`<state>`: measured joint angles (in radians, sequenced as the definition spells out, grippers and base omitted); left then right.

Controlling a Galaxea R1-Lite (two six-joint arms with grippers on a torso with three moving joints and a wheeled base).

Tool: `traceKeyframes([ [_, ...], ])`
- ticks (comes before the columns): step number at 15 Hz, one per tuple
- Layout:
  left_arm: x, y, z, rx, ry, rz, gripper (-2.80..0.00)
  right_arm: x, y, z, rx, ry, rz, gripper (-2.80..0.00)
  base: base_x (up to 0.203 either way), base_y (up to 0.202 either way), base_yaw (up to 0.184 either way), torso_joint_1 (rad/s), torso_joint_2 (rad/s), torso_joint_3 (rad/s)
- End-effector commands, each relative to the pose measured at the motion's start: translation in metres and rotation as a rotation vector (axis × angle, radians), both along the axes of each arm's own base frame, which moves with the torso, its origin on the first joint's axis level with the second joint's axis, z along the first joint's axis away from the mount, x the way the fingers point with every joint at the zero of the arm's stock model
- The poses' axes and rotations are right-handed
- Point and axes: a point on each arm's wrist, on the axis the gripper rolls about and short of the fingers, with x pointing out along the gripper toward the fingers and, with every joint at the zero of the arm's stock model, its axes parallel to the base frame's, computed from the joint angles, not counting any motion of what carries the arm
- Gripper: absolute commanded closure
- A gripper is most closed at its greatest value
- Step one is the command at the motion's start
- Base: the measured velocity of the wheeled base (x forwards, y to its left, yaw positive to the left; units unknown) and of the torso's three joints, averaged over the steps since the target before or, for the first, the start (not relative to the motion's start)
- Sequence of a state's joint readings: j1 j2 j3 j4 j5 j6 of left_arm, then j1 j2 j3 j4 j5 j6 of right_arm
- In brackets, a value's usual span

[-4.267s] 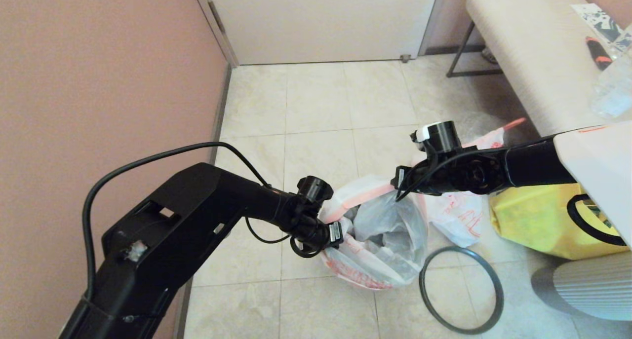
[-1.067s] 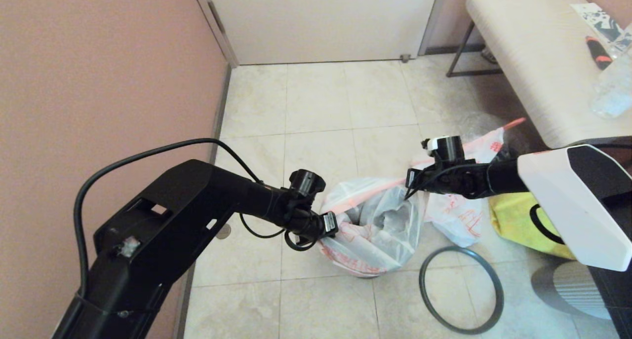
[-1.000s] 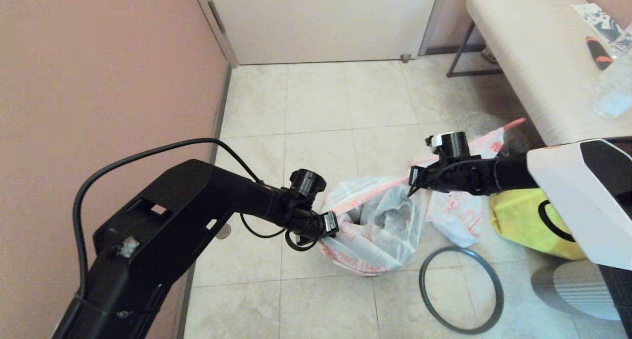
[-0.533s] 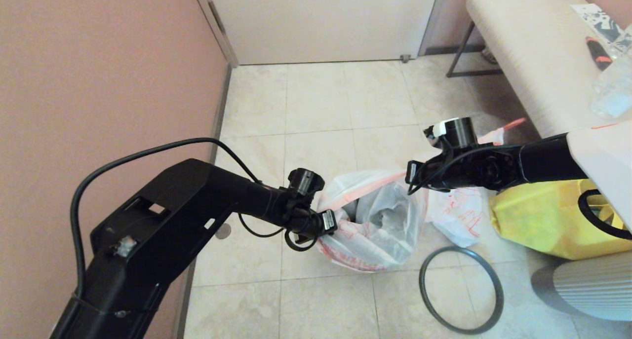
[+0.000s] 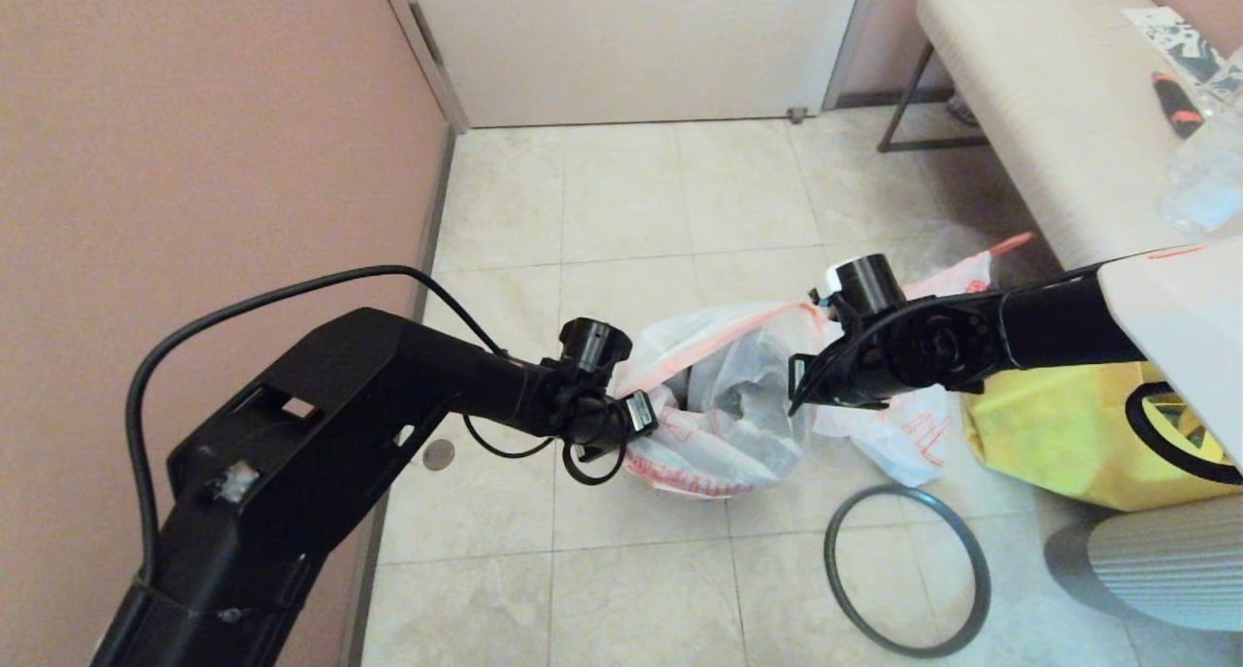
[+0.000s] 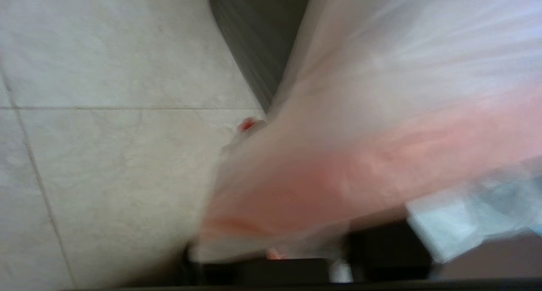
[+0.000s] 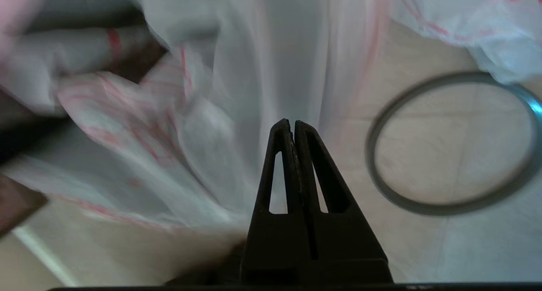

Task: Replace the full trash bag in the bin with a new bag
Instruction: Put the new garbage bag on the trash can

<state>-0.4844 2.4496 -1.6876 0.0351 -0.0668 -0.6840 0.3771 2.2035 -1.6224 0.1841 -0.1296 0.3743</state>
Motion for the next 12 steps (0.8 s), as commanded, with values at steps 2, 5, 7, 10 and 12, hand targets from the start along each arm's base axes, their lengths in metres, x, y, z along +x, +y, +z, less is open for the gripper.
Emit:
traceKeyframes([
  [2,0.002,0.003,-0.002,-0.001,0.008,0.016,-2.80,-0.006,0.003,-0.013,-0.027,0.040,-0.006,0.00,0.000,0.000,0.000,0.000,0.00,0.000],
  [5,0.001,0.003,0.001,-0.004,0.005,0.013,-2.80,-0.011,0.000,0.000,-0.006,0.022,-0.034,0.00,0.000,0.000,0.000,0.000,0.00,0.000],
  [7,-0.005,0.003,0.015,-0.021,-0.007,0.009,-2.80,-0.018,0.003,0.009,0.002,0.016,-0.032,0.00,0.000,0.000,0.000,0.000,0.00,0.000],
  [10,-0.011,0.000,0.027,-0.046,-0.013,0.009,-2.80,-0.018,0.005,0.009,-0.012,0.012,-0.054,0.00,0.000,0.000,0.000,0.000,0.00,0.000],
  [12,-0.012,-0.001,0.030,-0.058,-0.014,0.017,-2.80,-0.017,0.014,0.008,0.007,0.003,-0.085,0.00,0.000,0.000,0.000,0.000,0.00,0.000],
])
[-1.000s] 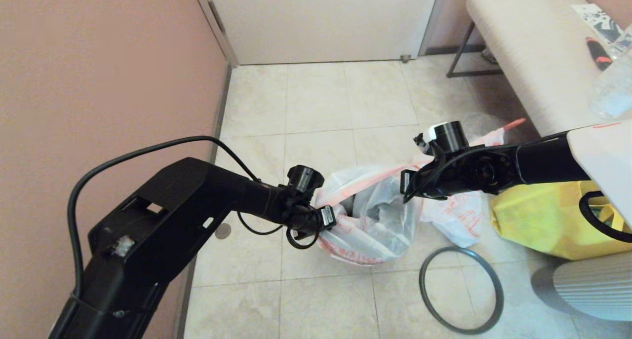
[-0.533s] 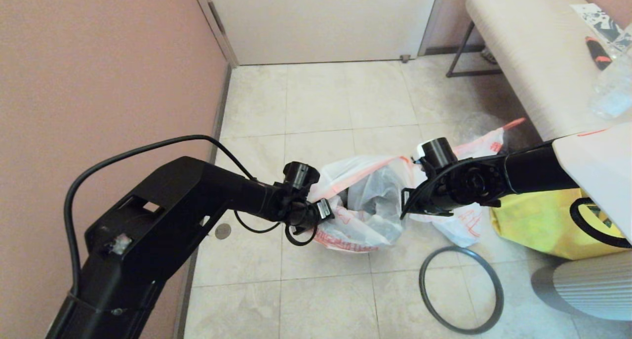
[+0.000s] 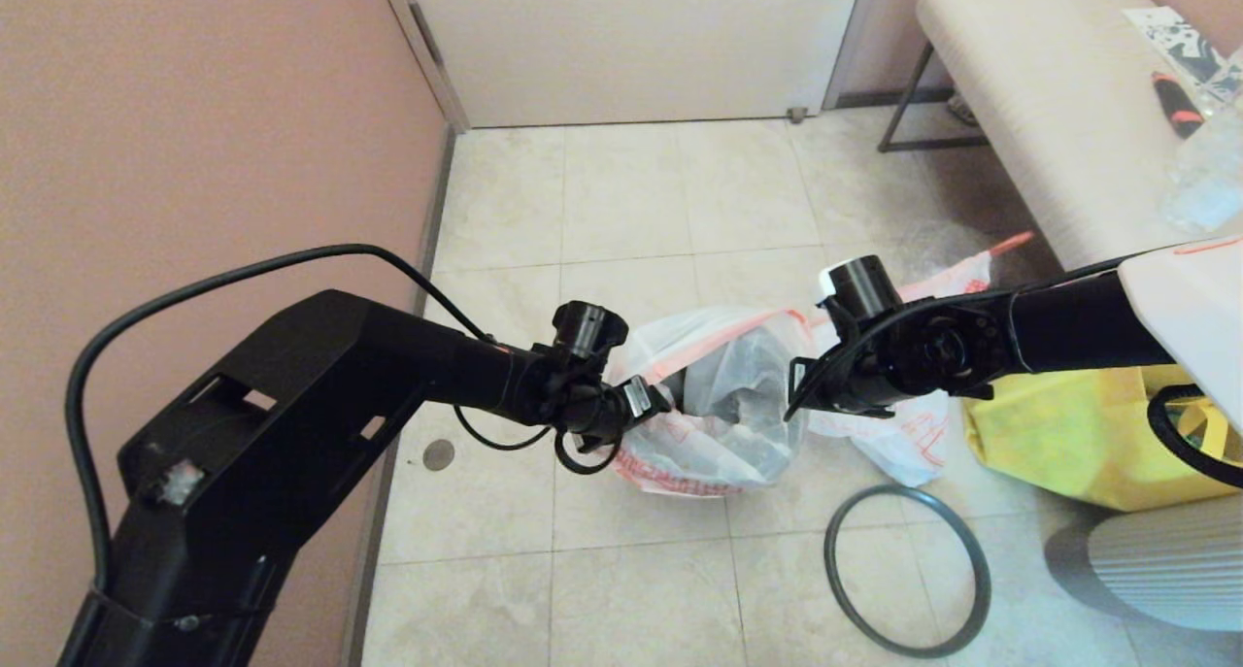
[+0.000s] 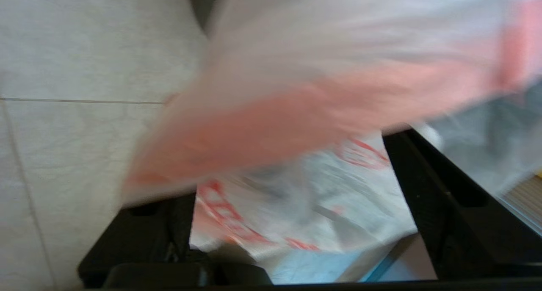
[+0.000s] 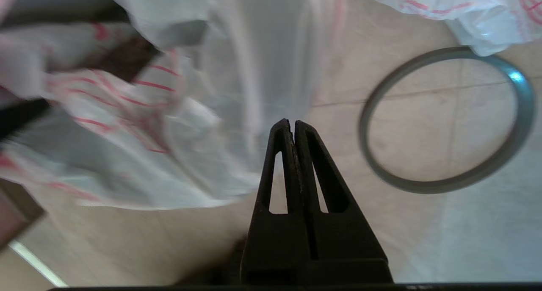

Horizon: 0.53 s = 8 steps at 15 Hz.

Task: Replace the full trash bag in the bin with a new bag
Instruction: Put the new garbage bag on the trash can

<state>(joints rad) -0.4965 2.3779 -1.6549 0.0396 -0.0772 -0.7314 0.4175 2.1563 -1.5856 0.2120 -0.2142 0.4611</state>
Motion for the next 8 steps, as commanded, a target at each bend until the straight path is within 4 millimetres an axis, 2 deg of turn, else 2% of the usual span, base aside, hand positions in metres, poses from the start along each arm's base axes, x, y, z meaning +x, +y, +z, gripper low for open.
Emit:
traceKeyframes([
  [1,-0.001,0.000,0.005,-0.009,-0.005,0.003,-2.80,0.001,0.006,-0.005,0.002,0.002,-0.019,0.00,0.000,0.000,0.000,0.000,0.00,0.000],
  [5,-0.003,0.001,0.013,-0.017,-0.015,0.005,-2.80,0.004,0.007,-0.011,-0.004,0.013,-0.031,0.00,0.000,0.000,0.000,0.000,0.00,0.000],
  [8,-0.012,0.001,0.031,-0.014,-0.009,-0.005,-2.80,0.003,0.008,-0.009,0.022,0.010,-0.053,0.00,0.000,0.000,0.000,0.000,0.00,0.000],
])
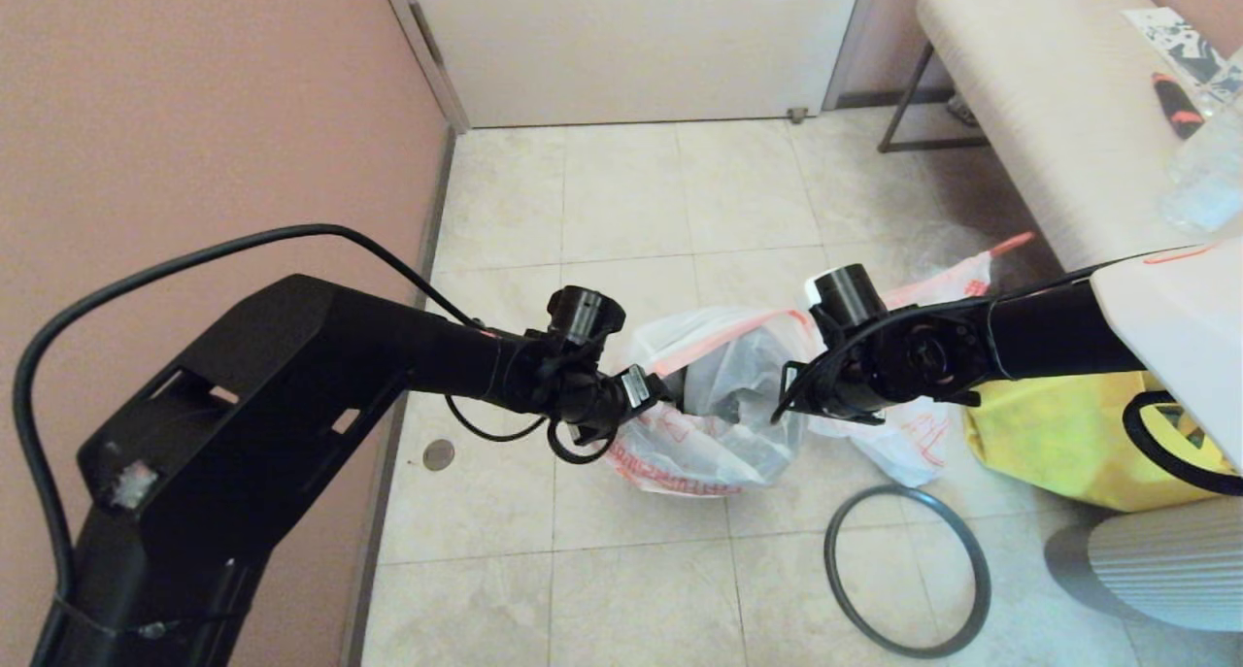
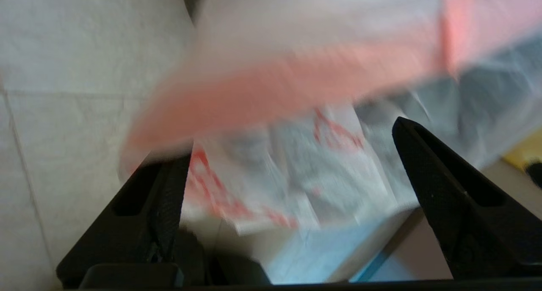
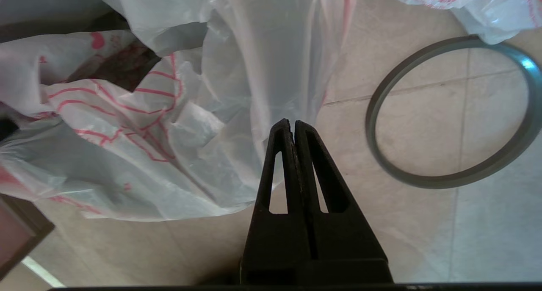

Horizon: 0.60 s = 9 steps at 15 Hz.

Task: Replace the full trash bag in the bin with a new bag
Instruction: Put the new garbage bag on the trash can

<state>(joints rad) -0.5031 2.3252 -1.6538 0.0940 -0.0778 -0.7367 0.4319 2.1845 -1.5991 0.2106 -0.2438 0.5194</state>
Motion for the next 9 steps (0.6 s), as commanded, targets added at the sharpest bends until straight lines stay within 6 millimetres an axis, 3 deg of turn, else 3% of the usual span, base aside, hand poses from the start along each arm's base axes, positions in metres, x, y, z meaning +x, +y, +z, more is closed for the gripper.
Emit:
traceKeyframes([
  [1,-0.007,-0.002,0.016,-0.012,-0.015,-0.008,-2.80,0.000,0.000,0.001,0.011,-0.001,-0.020,0.00,0.000,0.000,0.000,0.000,0.00,0.000],
  [7,-0.028,-0.004,0.052,-0.027,-0.029,-0.026,-2.80,-0.003,0.002,0.004,0.007,-0.014,-0.048,-0.04,0.000,0.000,0.000,0.000,0.00,0.000],
  [8,-0.028,-0.003,0.056,-0.024,-0.040,-0.018,-2.80,-0.002,0.004,0.004,0.012,-0.017,-0.058,-2.80,0.000,0.000,0.000,0.000,0.00,0.000],
  [9,-0.028,0.000,0.061,-0.018,-0.048,-0.009,-2.80,0.000,0.006,0.003,0.023,-0.019,-0.073,-2.80,0.000,0.000,0.000,0.000,0.00,0.000],
])
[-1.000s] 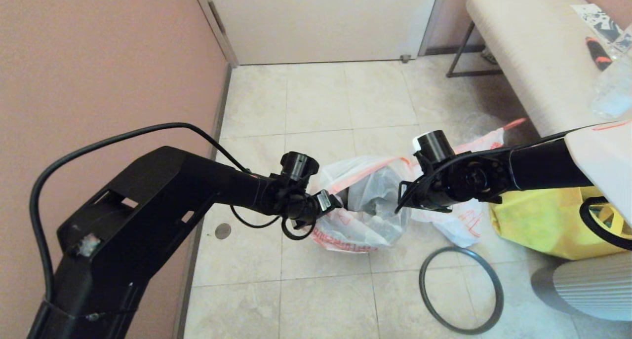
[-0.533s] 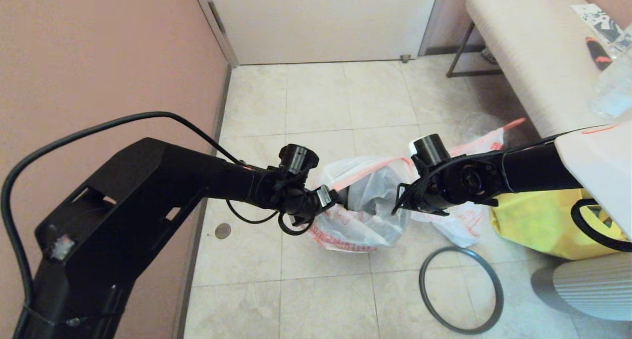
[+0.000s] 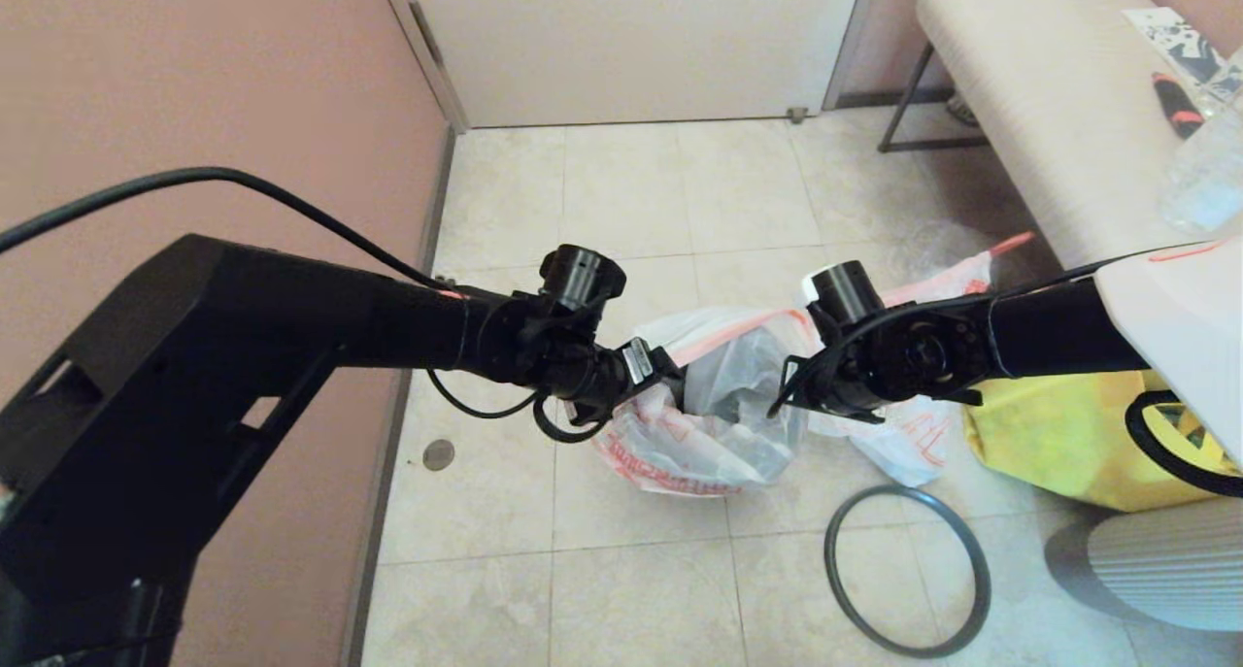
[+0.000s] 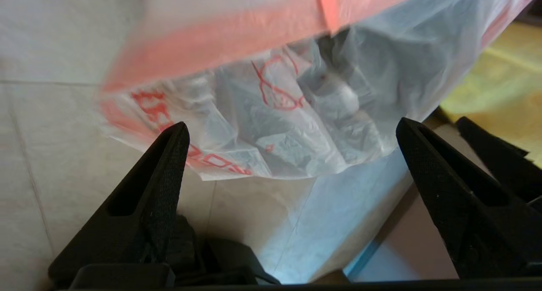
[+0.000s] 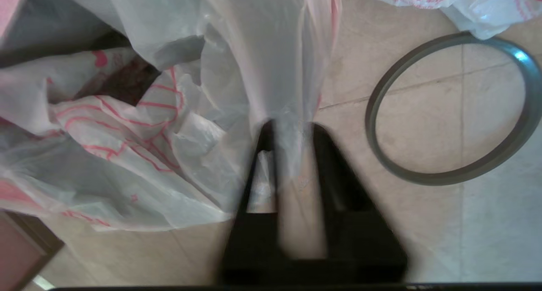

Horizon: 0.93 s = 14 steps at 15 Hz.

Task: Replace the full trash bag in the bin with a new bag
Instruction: Put the new garbage bag on the trash can

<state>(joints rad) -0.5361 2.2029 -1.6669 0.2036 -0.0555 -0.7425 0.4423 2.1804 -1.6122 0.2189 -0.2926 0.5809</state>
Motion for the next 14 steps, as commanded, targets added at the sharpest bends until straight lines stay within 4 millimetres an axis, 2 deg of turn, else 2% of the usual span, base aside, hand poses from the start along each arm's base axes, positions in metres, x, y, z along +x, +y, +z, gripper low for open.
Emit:
traceKeyframes([
  [1,0.000,0.006,0.015,-0.013,-0.024,0.014,-2.80,0.004,0.004,-0.006,0.010,0.005,-0.022,-2.80,0.000,0.000,0.000,0.000,0.00,0.000],
  [3,0.005,0.016,0.025,-0.013,-0.025,0.040,-2.80,0.007,0.006,-0.015,0.000,0.018,-0.027,-2.80,0.000,0.000,0.000,0.000,0.00,0.000],
  [5,0.011,0.024,0.026,-0.015,-0.031,0.063,-2.80,0.012,0.008,-0.024,-0.006,0.031,-0.028,-2.80,0.000,0.000,0.000,0.000,0.00,0.000],
  [11,0.018,0.026,0.019,-0.011,-0.024,0.074,-2.80,0.035,0.018,-0.054,-0.016,0.044,-0.041,-2.80,0.000,0.000,0.000,0.000,0.00,0.000],
  [12,0.019,0.026,0.019,-0.008,-0.027,0.079,-2.80,0.038,0.019,-0.058,-0.022,0.040,-0.048,0.00,0.000,0.000,0.000,0.000,0.00,0.000],
  [14,0.019,0.026,0.019,-0.003,-0.032,0.087,-2.80,0.043,0.022,-0.063,-0.024,0.038,-0.049,0.00,0.000,0.000,0.000,0.000,0.00,0.000],
])
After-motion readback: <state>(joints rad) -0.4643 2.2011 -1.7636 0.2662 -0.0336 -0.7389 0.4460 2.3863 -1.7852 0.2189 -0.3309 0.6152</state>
